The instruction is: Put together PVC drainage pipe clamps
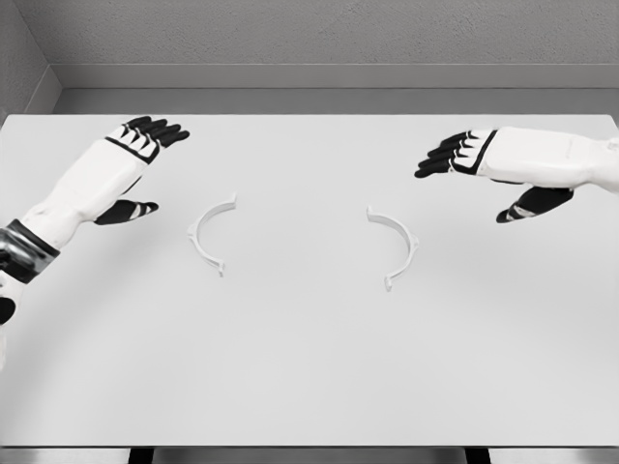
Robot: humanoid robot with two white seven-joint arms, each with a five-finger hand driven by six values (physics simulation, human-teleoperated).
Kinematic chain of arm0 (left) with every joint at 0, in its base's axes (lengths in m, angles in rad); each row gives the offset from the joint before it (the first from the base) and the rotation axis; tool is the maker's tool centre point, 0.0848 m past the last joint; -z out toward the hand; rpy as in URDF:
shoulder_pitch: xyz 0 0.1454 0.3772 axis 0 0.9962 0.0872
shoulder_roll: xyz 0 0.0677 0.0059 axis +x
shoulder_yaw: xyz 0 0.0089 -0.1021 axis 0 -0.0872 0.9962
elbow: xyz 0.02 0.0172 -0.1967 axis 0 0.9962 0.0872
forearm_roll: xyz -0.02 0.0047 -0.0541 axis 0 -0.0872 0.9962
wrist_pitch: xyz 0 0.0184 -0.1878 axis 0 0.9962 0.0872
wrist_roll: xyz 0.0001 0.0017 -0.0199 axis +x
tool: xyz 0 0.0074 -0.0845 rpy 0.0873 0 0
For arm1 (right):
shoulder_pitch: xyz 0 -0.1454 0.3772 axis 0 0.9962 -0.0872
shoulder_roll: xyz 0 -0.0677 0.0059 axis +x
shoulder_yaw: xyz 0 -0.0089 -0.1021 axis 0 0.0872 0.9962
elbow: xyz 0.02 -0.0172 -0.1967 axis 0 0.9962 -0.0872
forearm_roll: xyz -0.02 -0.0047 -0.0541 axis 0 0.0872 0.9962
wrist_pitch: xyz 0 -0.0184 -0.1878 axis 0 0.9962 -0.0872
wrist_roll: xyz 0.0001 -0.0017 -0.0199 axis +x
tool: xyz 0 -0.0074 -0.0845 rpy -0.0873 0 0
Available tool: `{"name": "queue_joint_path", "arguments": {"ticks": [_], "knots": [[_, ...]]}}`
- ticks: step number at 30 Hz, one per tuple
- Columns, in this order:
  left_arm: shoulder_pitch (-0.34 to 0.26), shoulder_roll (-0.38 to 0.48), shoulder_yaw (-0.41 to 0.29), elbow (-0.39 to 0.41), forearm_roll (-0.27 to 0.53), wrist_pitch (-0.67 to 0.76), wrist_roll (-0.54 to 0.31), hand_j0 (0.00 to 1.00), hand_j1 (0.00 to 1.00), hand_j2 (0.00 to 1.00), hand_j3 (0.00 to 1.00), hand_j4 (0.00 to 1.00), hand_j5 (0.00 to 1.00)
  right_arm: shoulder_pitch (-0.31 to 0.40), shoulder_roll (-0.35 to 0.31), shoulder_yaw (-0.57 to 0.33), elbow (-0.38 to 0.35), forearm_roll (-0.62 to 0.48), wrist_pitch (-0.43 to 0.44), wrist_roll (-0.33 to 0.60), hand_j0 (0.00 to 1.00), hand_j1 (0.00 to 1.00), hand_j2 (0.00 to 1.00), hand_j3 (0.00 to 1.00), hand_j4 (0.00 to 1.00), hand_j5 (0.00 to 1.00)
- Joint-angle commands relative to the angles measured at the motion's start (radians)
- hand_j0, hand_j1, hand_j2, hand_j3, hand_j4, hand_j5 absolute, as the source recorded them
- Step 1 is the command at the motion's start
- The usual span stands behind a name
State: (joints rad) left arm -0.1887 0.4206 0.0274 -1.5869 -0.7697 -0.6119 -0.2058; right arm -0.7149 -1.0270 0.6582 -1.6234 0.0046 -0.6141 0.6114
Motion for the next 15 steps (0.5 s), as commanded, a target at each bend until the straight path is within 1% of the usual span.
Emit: {"name": "queue_joint_path", "arguments": {"ticks": [1,2,5,10,11,12,13,14,15], "knots": [[0.000,-0.003,-0.006,-0.001,-0.016,0.001,-0.004,1.00,1.00,1.00,1.00,1.00,1.00,0.003,0.002,0.001,0.016,-0.003,0.005,-0.001,1.00,1.00,1.00,1.00,1.00,1.00],[0.000,-0.003,-0.007,-0.001,-0.016,0.001,-0.004,1.00,1.00,1.00,1.00,1.00,1.00,0.003,0.007,0.008,0.040,-0.003,0.010,-0.001,1.00,1.00,1.00,1.00,1.00,1.00],[0.002,0.000,-0.003,-0.005,-0.011,0.001,-0.004,1.00,1.00,1.00,1.00,1.00,1.00,0.005,0.056,0.017,0.103,-0.002,0.010,-0.001,1.00,1.00,1.00,1.00,1.00,1.00],[0.000,-0.002,-0.006,0.002,-0.017,0.001,-0.006,1.00,1.00,1.00,1.00,1.00,1.00,0.011,0.054,0.015,0.099,0.002,0.003,-0.001,1.00,1.00,1.00,1.00,1.00,1.00],[-0.002,-0.003,-0.009,0.002,-0.026,0.001,-0.006,1.00,1.00,1.00,1.00,1.00,1.00,0.015,0.050,0.009,0.079,0.003,0.003,-0.001,1.00,1.00,1.00,1.00,1.00,1.00],[-0.012,-0.005,-0.032,0.002,-0.066,0.001,-0.009,1.00,1.00,1.00,1.00,1.00,1.00,0.015,0.045,0.005,0.069,0.005,0.003,-0.001,1.00,1.00,1.00,1.00,1.00,1.00],[-0.025,-0.009,-0.055,0.004,-0.077,0.001,-0.009,1.00,1.00,1.00,1.00,1.00,1.00,0.015,0.044,0.000,0.068,0.003,0.003,-0.001,1.00,1.00,1.00,1.00,1.00,1.00],[-0.026,-0.010,-0.064,0.004,-0.077,0.001,-0.009,1.00,1.00,1.00,1.00,1.00,1.00,0.029,0.044,-0.037,0.068,0.005,0.003,-0.001,1.00,1.00,1.00,1.00,1.00,1.00],[-0.026,-0.010,-0.064,0.002,-0.077,0.001,-0.009,1.00,1.00,1.00,1.00,1.00,1.00,0.070,0.039,-0.107,0.066,0.005,0.003,-0.001,1.00,1.00,1.00,1.00,1.00,1.00]]}}
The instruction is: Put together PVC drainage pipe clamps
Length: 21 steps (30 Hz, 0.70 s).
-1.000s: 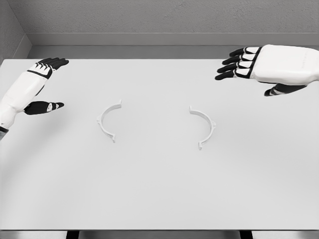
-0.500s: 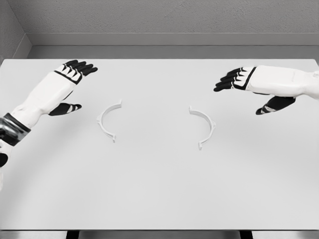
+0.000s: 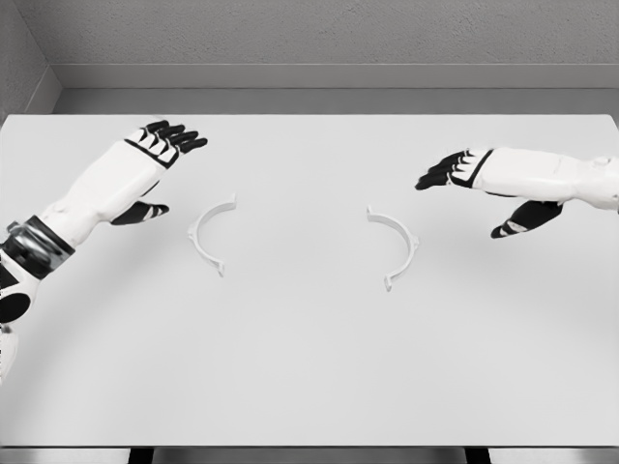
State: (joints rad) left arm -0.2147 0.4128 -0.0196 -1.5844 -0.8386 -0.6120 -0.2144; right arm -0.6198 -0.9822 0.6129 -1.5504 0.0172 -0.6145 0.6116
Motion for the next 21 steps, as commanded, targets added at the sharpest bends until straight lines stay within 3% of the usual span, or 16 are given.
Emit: {"name": "queue_joint_path", "arguments": {"ticks": [1,3,5,11,13,21], "knots": [[0.000,-0.002,-0.017,0.000,-0.007,0.001,0.000,1.00,1.00,1.00,1.00,1.00,1.00,0.006,-0.010,-0.117,-0.007,-0.008,0.004,-0.001,1.00,1.00,1.00,1.00,1.00,1.00],[0.000,0.000,-0.013,-0.005,-0.004,0.001,0.000,1.00,1.00,1.00,1.00,1.00,1.00,0.087,0.005,-0.257,-0.031,-0.013,0.004,-0.001,1.00,1.00,1.00,1.00,1.00,1.00],[0.000,0.000,-0.011,-0.003,-0.005,0.001,0.000,1.00,1.00,1.00,1.00,1.00,1.00,0.127,-0.016,-0.344,-0.141,-0.023,0.004,-0.001,1.00,1.00,1.00,1.00,1.00,1.00],[0.000,0.001,-0.008,0.001,-0.010,0.001,0.000,1.00,1.00,1.00,1.00,1.00,1.00,0.126,-0.055,-0.340,-0.200,-0.040,0.004,-0.001,1.00,1.00,1.00,1.00,1.00,1.00],[0.000,0.004,-0.008,0.001,-0.010,0.001,0.000,1.00,1.00,1.00,1.00,1.00,1.00,0.124,-0.116,-0.340,-0.200,-0.112,0.004,-0.001,1.00,1.00,1.00,1.00,1.00,1.00],[0.000,0.011,-0.005,0.001,-0.010,0.001,0.000,1.00,1.00,1.00,1.00,1.00,1.00,0.123,-0.131,-0.332,-0.204,-0.111,0.004,-0.001,1.00,1.00,1.00,1.00,1.00,1.00]]}}
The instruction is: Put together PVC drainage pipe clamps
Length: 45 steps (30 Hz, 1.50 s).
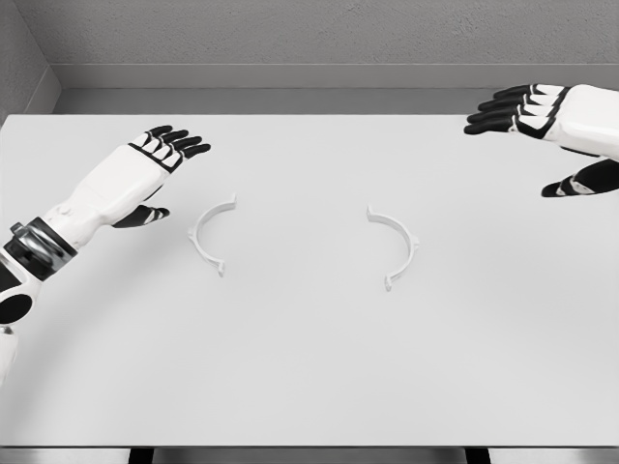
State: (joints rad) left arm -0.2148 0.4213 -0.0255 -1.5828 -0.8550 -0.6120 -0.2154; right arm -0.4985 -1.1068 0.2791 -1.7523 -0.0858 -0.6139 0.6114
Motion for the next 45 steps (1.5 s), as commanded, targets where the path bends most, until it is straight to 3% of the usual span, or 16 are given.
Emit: {"name": "queue_joint_path", "arguments": {"ticks": [1,6,8,16,18,20,22,25,29,32,45], "knots": [[0.000,0.001,0.001,0.000,0.007,0.001,0.001,1.00,1.00,1.00,1.00,1.00,1.00,-0.002,-0.007,0.002,-0.006,0.009,0.003,-0.001,1.00,1.00,1.00,1.00,1.00,1.00],[-0.028,-0.006,-0.011,0.060,-0.001,0.001,-0.028,1.00,1.00,1.00,1.00,1.00,1.00,-0.002,0.004,0.002,-0.006,0.060,0.003,-0.001,0.97,0.97,0.97,0.97,0.97,0.97],[-0.037,-0.009,-0.033,0.084,-0.062,0.018,-0.036,1.00,1.00,1.00,1.00,1.00,1.00,-0.003,0.002,0.000,-0.006,0.060,0.003,-0.001,0.98,0.98,0.98,0.98,0.98,0.98],[-0.086,-0.009,-0.076,0.142,-0.076,0.081,-0.038,1.00,1.00,1.00,1.00,1.00,1.00,-0.005,0.010,0.005,-0.007,0.051,0.003,-0.001,1.00,1.00,1.00,1.00,1.00,1.00],[-0.087,-0.010,-0.089,0.142,-0.076,0.093,-0.038,1.00,1.00,1.00,1.00,1.00,1.00,-0.006,0.039,0.043,0.000,0.069,0.003,-0.001,1.00,1.00,1.00,1.00,1.00,1.00],[-0.106,-0.010,-0.108,0.159,-0.078,0.093,-0.038,1.00,1.00,1.00,1.00,1.00,1.00,-0.006,0.110,0.048,0.004,0.149,0.003,-0.001,1.00,1.00,1.00,1.00,1.00,1.00],[-0.120,-0.012,-0.116,0.184,-0.078,0.093,-0.038,1.00,1.00,1.00,1.00,1.00,1.00,-0.020,0.143,0.072,0.034,0.175,0.003,-0.001,1.00,1.00,1.00,1.00,1.00,1.00],[-0.150,-0.026,-0.149,0.234,-0.076,0.093,-0.038,1.00,1.00,1.00,1.00,1.00,1.00,-0.166,0.217,0.282,0.161,0.187,0.003,-0.001,1.00,1.00,1.00,1.00,1.00,1.00],[-0.172,-0.032,-0.157,0.280,-0.076,0.104,-0.038,1.00,1.00,1.00,1.00,1.00,1.00,-0.230,0.281,0.404,0.254,0.189,0.003,-0.001,1.00,1.00,1.00,1.00,1.00,1.00],[-0.172,-0.032,-0.174,0.279,-0.075,0.106,-0.038,1.00,1.00,1.00,1.00,1.00,1.00,-0.241,0.334,0.408,0.367,0.210,0.003,-0.001,1.00,1.00,1.00,1.00,1.00,1.00],[-0.156,-0.021,-0.177,0.256,-0.059,0.104,-0.038,1.00,1.00,1.00,1.00,1.00,1.00,-0.245,0.406,0.411,0.508,0.248,0.003,-0.001,1.00,1.00,1.00,1.00,1.00,1.00]]}}
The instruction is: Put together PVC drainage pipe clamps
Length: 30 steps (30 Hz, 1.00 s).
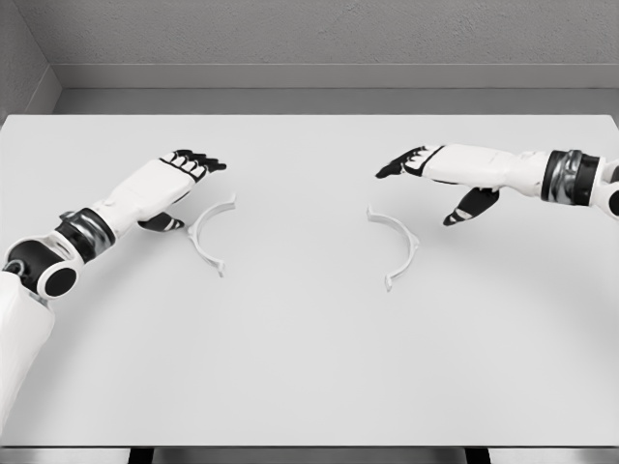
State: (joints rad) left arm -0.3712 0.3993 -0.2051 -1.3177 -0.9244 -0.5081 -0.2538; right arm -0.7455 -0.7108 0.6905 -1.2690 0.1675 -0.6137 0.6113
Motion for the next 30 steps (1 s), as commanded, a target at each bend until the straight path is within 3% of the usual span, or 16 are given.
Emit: {"name": "queue_joint_path", "arguments": {"ticks": [1,14,30], "knots": [[0.000,0.001,0.003,-0.014,0.010,0.000,-0.001,1.00,1.00,1.00,1.00,1.00,1.00,0.000,0.022,-0.002,0.051,-0.006,0.003,0.000,1.00,1.00,1.00,1.00,1.00,1.00],[0.035,0.007,0.024,-0.058,0.010,0.000,0.001,1.00,1.00,1.00,1.00,1.00,1.00,-0.008,0.143,0.000,0.217,0.066,0.003,0.000,1.00,1.00,1.00,1.00,1.00,1.00],[0.060,0.004,0.018,-0.095,0.009,0.000,-0.001,1.00,1.00,1.00,1.00,1.00,1.00,-0.008,0.165,0.015,0.220,0.083,0.003,0.000,1.00,1.00,1.00,1.00,1.00,1.00]]}}
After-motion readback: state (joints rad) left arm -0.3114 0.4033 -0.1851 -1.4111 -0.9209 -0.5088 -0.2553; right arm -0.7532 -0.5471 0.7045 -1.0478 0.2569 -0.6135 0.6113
